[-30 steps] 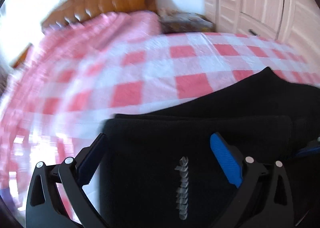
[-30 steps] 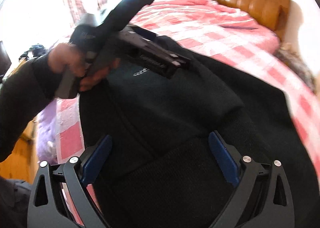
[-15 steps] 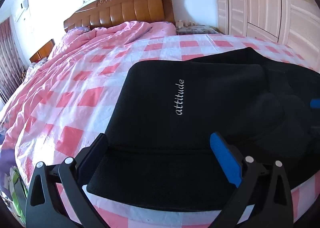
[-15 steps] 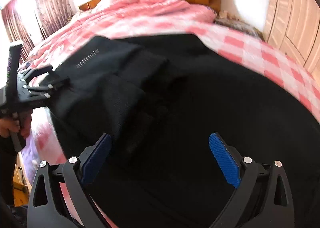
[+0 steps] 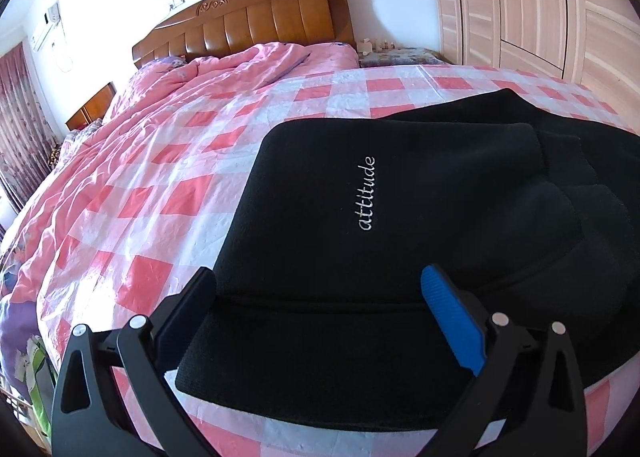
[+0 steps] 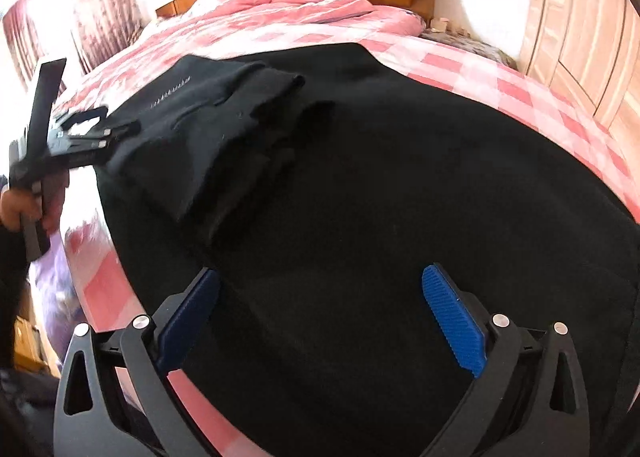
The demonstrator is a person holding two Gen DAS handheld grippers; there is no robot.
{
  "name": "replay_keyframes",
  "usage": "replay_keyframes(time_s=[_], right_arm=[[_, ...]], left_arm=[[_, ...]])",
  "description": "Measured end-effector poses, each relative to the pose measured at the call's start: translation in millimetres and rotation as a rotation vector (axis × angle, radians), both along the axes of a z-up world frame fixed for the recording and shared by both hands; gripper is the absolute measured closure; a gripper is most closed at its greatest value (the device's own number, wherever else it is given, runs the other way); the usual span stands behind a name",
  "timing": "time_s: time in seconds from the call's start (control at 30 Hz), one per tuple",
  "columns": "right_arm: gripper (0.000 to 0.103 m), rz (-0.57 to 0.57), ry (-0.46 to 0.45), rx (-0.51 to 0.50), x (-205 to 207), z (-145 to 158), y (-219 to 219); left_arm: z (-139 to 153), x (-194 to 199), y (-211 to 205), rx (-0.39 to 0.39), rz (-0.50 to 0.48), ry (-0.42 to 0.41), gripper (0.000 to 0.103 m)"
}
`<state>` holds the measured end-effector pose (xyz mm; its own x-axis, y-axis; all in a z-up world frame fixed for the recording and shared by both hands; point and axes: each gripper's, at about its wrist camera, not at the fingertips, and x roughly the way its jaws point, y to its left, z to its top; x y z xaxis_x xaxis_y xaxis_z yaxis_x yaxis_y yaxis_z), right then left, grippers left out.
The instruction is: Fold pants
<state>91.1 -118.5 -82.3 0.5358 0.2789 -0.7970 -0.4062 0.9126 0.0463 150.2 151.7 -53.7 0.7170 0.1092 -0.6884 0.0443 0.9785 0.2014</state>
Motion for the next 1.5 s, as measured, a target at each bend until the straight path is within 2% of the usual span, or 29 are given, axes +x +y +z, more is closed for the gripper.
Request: replay_keyframes(time_s=[0.1,0.2,0.27,0.3,0.37,0.43,0.5,0.57,0.63,0.7,0.77,0.87,0.9,0.97,1.07,1.2,1.37,1.43,1.5], right_arm=[[0.005,-0.027,0.01,-0.01,-5,5,-4],[0.005,-0.074,-0.023,0.002,-17,13,-20],[0.005,-0.116,-0.029,-0.025,-23,9,-36],[0.005,-0.122,-0.009,-0.01,-26,3,-45],[0.005,-0.102,-0.034,0.018,-36,2,-53],[0.005,-0.094,-0.038,-0.015,-40,4,-50],[0.005,-0.1,-0.028,-0.015,-46,9,-53],[0.005,-0.118,-0.019,0.071,-54,19,-68],[0.005,-0.176,-0.004,0.223,-67,29,-99],[0.005,-0.27,0.017,0.372,-83,30,-137],[0.005,-0.352,0.046,0.496,-102,25,-166],[0.005,-0.409,0.108,0.59,-118,12,-184],[0.005,-0.406,0.12,0.6,-120,9,-185],[0.005,-0.411,0.139,0.59,-114,2,-183],[0.004,-0.403,0.184,0.6,-97,-7,-179],[0.004,-0.415,0.25,0.684,-81,-9,-186],[0.004,-0.445,0.358,0.859,-66,-16,-197],[0.004,-0.458,0.338,0.999,-65,-15,-207],[0.004,-0.461,0.323,1.06,-65,-13,-211]], left_arm=[[0,1,0,-0.007,0.004,0.007,0.001],[12,-9,-10,0.041,0.046,-0.005,0.002],[28,-29,-26,0.032,-0.021,-0.058,0.002],[31,-35,-33,0.018,-0.045,-0.066,0.002],[33,-43,-52,-0.01,-0.11,-0.057,0.002],[17,-42,-79,0.066,-0.169,-0.022,0.002],[6,-40,-89,0.102,-0.157,-0.032,0.001],[5,-34,-79,0.025,-0.141,-0.002,0.001],[5,-30,-70,-0.034,-0.143,0.035,0.001],[10,-33,-70,-0.012,-0.117,0.036,0.001],[24,-44,-84,0.052,-0.111,-0.036,0.002],[46,-62,-112,0.027,-0.199,-0.117,0.002],[51,-67,-129,0.012,-0.254,-0.132,0.002],[52,-75,-163,0.01,-0.379,-0.119,0.002],[37,-91,-220,0.056,-0.577,-0.081,0.002],[19,-109,-260,0.102,-0.75,-0.046,0.002],[5,-124,-284,0.076,-0.86,-0.009,0.002],[4,-125,-297,0.056,-0.901,0.007,0.002],[3,-129,-312,0.061,-0.934,0.01,0.002]])
